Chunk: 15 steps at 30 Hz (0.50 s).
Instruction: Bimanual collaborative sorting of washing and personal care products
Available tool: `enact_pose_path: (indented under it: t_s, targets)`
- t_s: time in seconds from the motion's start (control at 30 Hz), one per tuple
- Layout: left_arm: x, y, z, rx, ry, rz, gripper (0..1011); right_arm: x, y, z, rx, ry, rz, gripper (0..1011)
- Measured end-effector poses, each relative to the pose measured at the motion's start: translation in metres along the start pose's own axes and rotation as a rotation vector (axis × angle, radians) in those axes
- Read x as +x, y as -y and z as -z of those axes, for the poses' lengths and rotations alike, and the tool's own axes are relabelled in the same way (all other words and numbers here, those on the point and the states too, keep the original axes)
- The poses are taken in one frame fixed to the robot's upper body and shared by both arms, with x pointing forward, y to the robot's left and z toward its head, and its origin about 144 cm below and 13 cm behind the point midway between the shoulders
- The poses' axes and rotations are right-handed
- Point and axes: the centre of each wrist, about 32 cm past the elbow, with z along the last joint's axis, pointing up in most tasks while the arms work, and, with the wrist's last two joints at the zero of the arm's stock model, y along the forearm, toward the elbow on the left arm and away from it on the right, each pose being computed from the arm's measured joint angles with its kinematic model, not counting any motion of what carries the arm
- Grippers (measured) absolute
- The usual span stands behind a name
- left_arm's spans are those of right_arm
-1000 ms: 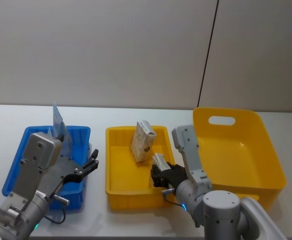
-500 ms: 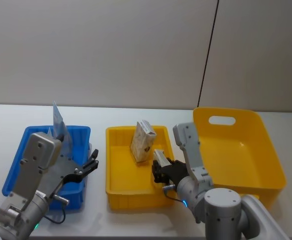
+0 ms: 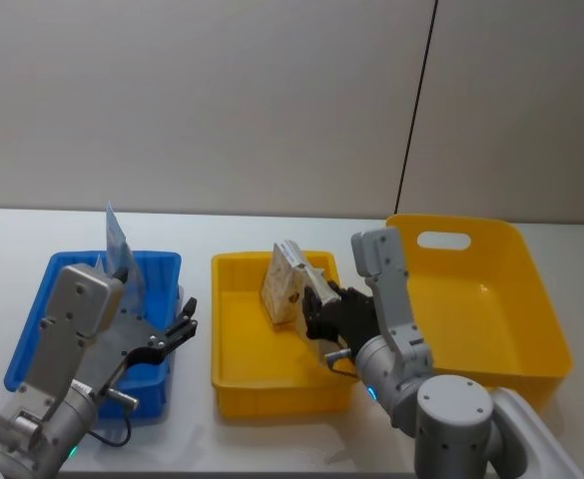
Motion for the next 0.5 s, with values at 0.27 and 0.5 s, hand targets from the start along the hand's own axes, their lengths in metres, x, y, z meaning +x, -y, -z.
enact_pose_path:
  t_s: [0.27,0.5]
  targets:
    - [0.000,0.000,0.000,0.000,0.000,0.000,1002,0.002,0.006,-0.006,0.111,0.023,-0.001,177]
    - [0.000,0.000,0.000,0.000,0.000,0.000,1001,0.007,0.016,-0.018,0.217,0.057,0.033,44]
